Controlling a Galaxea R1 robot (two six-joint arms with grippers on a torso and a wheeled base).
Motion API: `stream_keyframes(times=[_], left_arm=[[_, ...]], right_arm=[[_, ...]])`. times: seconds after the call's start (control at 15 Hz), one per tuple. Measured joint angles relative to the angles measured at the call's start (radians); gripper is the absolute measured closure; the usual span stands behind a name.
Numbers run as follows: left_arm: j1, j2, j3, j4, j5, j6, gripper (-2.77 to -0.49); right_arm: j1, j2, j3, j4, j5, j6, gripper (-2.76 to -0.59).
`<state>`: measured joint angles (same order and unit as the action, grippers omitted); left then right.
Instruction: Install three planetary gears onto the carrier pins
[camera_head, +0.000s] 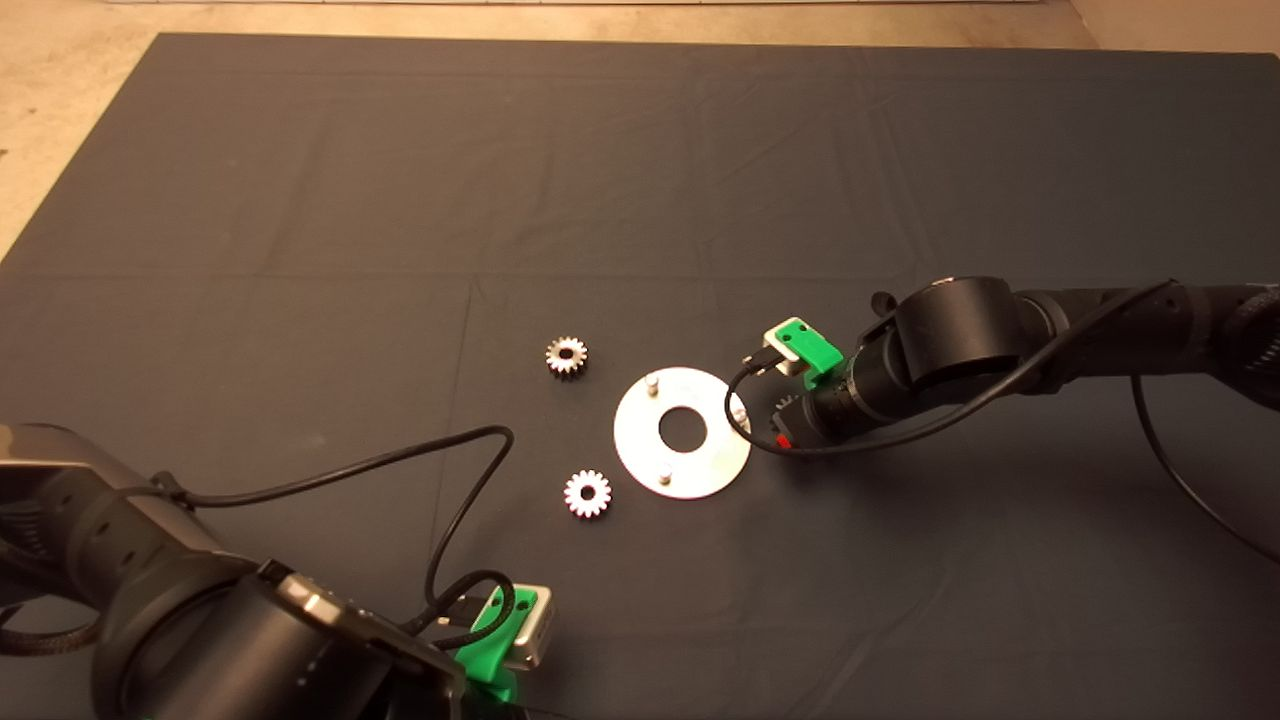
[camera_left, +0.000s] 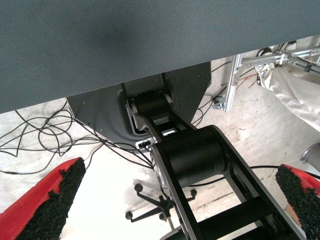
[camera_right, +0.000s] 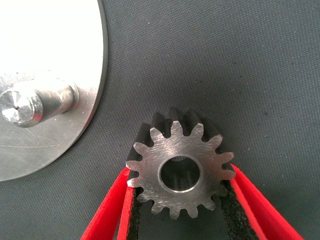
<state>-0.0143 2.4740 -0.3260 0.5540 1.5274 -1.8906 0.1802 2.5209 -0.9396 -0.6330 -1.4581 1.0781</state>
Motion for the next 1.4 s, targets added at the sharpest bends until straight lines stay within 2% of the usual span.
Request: stream_keyframes(times=[0.47, 0.67, 1.0, 1.4], left_arm=[[0.0, 0.0, 0.0, 0.0, 0.0, 0.0, -2.77], [0.0, 0.001, 0.0, 0.0, 0.0, 0.0, -2.77], [0.0, 0.001, 0.0, 0.0, 0.0, 0.0, -2.77], [0.0, 0.003, 0.0, 0.0, 0.0, 0.0, -2.77]], right_arm=[[0.007, 0.0, 0.06, 0.0, -0.006, 0.0, -0.91], [0.04, 0.001, 0.084, 0.0, -0.008, 0.0, -0.92], [0.107, 0.008, 0.086, 0.0, -0.01, 0.004, -0.91], [0.111, 0.053, 0.089, 0.0, -0.002, 0.005, -0.9]])
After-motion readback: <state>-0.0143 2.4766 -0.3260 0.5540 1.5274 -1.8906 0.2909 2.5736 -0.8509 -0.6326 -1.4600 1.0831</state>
